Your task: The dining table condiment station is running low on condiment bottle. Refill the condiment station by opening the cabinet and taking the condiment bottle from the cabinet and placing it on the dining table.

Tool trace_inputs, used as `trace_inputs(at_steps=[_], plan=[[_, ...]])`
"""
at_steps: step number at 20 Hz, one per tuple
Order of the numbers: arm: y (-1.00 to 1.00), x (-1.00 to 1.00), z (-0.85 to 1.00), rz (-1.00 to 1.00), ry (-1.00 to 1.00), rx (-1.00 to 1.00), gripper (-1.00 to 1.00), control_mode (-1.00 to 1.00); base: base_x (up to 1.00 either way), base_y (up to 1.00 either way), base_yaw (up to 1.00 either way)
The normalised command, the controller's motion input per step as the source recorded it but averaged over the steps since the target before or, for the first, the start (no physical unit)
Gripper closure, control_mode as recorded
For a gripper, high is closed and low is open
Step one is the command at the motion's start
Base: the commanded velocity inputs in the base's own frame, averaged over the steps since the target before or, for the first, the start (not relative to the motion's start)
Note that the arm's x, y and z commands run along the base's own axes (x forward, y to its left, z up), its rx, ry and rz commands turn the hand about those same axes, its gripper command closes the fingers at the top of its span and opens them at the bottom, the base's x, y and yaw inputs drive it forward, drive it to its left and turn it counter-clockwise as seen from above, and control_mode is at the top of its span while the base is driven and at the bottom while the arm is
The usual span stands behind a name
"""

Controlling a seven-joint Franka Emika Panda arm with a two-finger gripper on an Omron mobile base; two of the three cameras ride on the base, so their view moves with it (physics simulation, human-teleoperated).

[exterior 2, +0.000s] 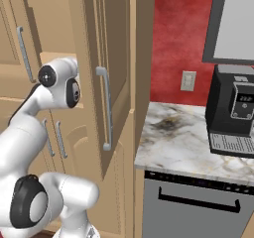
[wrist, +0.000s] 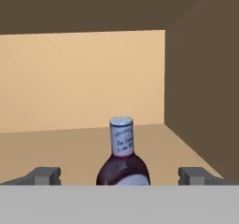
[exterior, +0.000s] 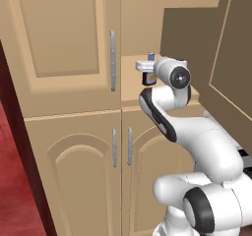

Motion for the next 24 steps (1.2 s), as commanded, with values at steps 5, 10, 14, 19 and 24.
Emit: trace_inputs(at_steps=[5, 10, 14, 19, 24], plan=[[0.00, 0.26, 0.00, 0.02, 0.00, 0.00, -1.00, -1.00, 0.00, 0.00, 0.00], [-0.02, 0.40, 0.00, 0.03, 0.00, 0.00, -1.00, -1.00, 0.00, 0.00, 0.00], [-0.01, 0.37, 0.00, 0.02, 0.00, 0.00, -1.00, -1.00, 0.00, 0.00, 0.00], [-0.03, 0.23, -0.03, 0.03, 0.00, 0.00, -1.00, -1.00, 0.00, 0.00, 0.00], [0.00, 0.20, -0.09, 0.02, 0.00, 0.00, -1.00, -1.00, 0.00, 0.00, 0.00]])
